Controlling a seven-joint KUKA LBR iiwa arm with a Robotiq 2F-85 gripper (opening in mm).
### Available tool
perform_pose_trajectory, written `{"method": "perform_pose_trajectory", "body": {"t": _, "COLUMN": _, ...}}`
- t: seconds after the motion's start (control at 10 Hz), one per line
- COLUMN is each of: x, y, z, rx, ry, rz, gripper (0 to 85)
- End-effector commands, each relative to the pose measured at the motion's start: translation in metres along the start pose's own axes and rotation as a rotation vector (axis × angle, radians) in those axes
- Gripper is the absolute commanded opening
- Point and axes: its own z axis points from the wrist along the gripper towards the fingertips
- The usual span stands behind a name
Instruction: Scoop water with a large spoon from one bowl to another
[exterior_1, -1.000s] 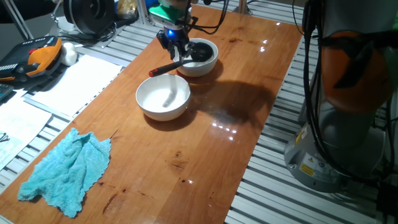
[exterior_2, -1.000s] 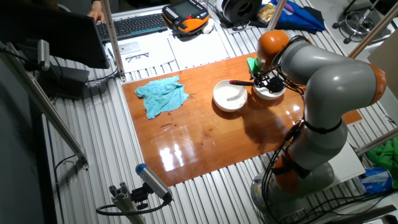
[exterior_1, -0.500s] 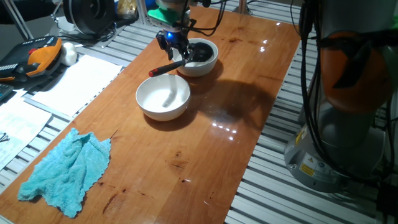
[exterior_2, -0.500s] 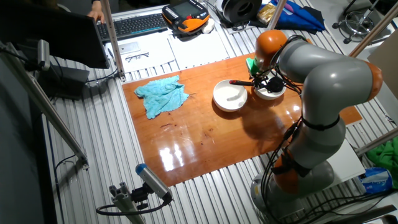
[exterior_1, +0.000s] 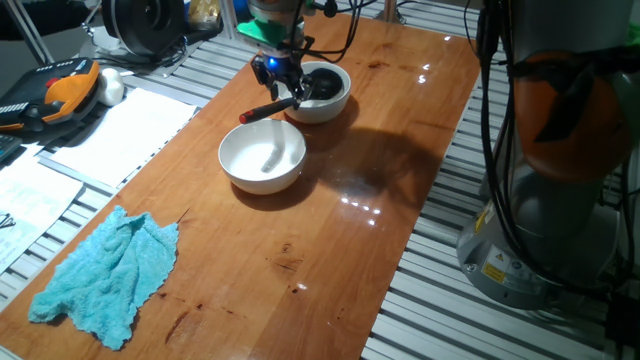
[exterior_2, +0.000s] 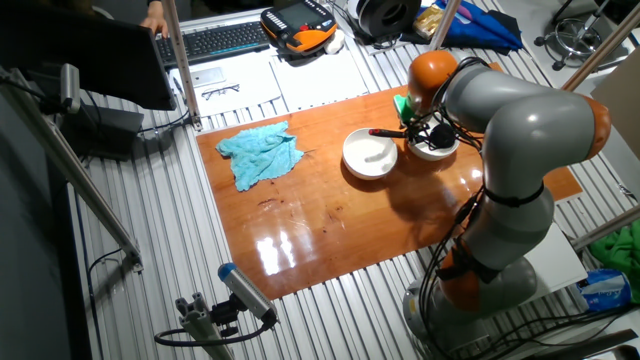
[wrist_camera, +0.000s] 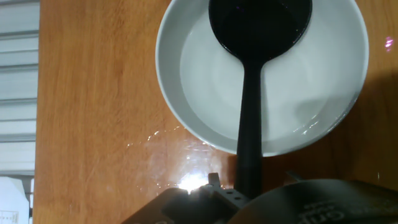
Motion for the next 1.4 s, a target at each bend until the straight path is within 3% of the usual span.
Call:
{"method": "perform_pose_trajectory", "body": {"t": 0.0, "x": 0.0004, "y": 0.0014, "z": 0.0000, "rx": 0.000, "ry": -0.003, "rz": 0.000, "gripper": 51.0}}
{"method": "perform_pose_trajectory", "body": {"t": 1.2, "x": 0.0079, "y": 0.0095, "z": 0.0079, "rx": 0.014, "ry": 0.003, "rz": 0.016, "gripper": 51.0}}
{"method": "perform_pose_trajectory", "body": {"t": 1.3, "x": 0.0078, "y": 0.0096, "z": 0.0074, "rx": 0.014, "ry": 0.003, "rz": 0.014, "gripper": 34.0}}
